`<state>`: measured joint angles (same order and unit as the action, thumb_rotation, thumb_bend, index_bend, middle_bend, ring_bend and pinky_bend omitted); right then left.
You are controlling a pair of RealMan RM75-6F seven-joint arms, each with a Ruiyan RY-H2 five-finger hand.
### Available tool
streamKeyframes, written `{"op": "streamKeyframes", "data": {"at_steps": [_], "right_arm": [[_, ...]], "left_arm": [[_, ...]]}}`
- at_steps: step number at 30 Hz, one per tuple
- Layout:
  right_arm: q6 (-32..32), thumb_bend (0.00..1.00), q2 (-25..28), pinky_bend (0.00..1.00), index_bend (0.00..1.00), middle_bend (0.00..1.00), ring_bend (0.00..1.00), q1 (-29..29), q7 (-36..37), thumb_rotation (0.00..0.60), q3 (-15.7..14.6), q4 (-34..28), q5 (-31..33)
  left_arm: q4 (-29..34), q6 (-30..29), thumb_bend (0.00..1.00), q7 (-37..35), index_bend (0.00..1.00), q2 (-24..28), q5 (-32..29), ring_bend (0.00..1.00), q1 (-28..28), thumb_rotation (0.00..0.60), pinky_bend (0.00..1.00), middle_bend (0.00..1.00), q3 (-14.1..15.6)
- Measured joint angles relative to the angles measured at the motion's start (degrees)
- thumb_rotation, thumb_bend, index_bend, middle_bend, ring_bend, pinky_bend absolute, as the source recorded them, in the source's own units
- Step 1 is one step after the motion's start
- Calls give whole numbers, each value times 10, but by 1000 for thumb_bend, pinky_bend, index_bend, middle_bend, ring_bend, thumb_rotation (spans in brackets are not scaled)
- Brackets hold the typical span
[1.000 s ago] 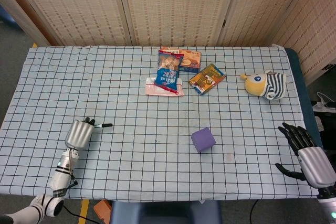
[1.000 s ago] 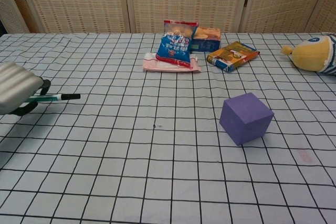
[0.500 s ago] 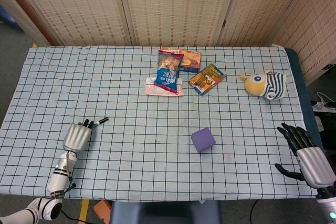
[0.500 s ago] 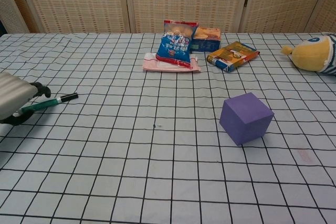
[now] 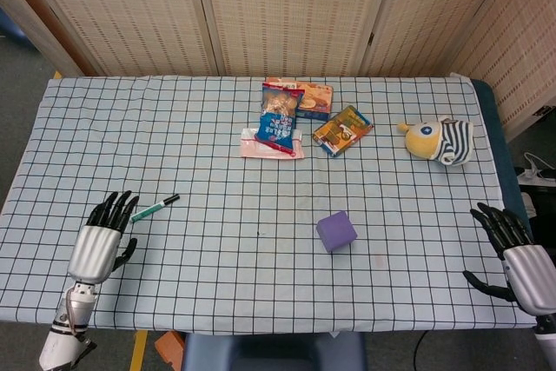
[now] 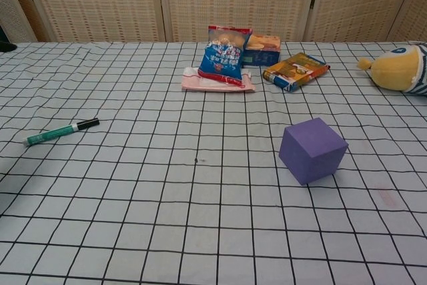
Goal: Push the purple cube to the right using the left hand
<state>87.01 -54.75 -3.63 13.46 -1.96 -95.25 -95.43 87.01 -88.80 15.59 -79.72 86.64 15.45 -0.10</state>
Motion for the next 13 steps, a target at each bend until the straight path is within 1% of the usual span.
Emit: {"op": "streamKeyframes", "data": {"at_steps": [2,5,7,9,13], "right_arm": [[-2,105,1,0,0,0,0,1,-10,600,0,-1,4],[-6,107,-1,0,0,0,0,3,-37,600,3,-5,18],[-10,108,-4,0,0,0,0,3,-65,600,5,-10,29],[-14,109,-7,0,0,0,0,4,-91,600,7,-16,38],[-24,109,-15,0,0,0,0,5,-126,600,9,-29,46]], "left_arm": [[13,-28,376,-59,21,24,6,0,-31,600,173,0,15],[20,-53,372,-138,34,59,11,7,-72,600,173,0,40],[24,-57,372,-168,28,85,15,14,-89,600,173,0,53],[29,-57,371,-176,17,107,15,14,-102,600,173,0,61],[38,-53,371,-146,7,110,12,13,-108,600,173,0,58]]}}
